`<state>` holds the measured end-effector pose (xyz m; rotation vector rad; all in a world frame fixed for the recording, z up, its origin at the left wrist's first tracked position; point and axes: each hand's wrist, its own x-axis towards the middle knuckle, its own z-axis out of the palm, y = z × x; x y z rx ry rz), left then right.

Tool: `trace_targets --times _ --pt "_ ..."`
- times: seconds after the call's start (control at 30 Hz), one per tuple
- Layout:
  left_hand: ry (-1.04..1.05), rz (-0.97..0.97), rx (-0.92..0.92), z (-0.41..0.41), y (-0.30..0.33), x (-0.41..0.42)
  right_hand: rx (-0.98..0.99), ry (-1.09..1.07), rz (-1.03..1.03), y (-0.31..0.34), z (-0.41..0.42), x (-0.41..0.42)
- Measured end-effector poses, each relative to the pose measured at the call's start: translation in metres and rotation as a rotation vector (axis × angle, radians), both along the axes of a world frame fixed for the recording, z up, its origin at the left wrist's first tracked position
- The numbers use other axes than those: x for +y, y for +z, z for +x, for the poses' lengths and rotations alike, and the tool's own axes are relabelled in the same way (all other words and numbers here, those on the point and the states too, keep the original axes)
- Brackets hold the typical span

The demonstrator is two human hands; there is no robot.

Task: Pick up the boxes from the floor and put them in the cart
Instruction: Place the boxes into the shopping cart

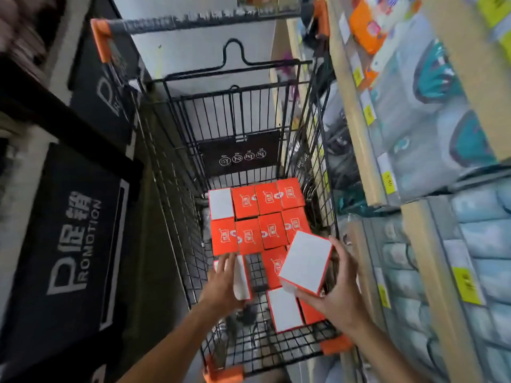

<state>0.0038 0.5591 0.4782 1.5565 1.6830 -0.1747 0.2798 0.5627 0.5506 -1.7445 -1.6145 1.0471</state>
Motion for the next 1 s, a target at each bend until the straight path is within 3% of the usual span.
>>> trace_targets --times 0.23,0.37,0.53,0.63,0.73,0.83,1.0 --pt "-0.11 0.004 0.007 0.013 -0.068 0.019 0.037 -0.055 -0.085 -0.048 0.0 0.019" --pt "-0.073 0.007 0.03 0.036 -0.097 0.013 0.037 -0.075 -0.117 -0.076 0.0 0.024" --pt "0.088 0.093 -0.121 0.049 -0.122 0.0 0.013 -0.059 -0.07 -0.088 -0.004 0.027" --pt "0.075 0.225 -0.227 0.043 -0.136 -0.008 0.021 -0.059 -0.076 -0.099 -0.004 0.025" --pt "0.04 0.205 -0.253 0.035 -0.133 -0.005 0.031 -0.075 -0.105 -0.107 -0.007 0.026" --pt "-0.027 0.182 -0.167 0.026 -0.117 0.005 0.042 -0.061 -0.115 -0.105 -0.012 0.032" --pt "0.004 0.228 -0.188 -0.011 -0.077 0.039 0.084 -0.042 -0.146 -0.099 -0.014 0.051"
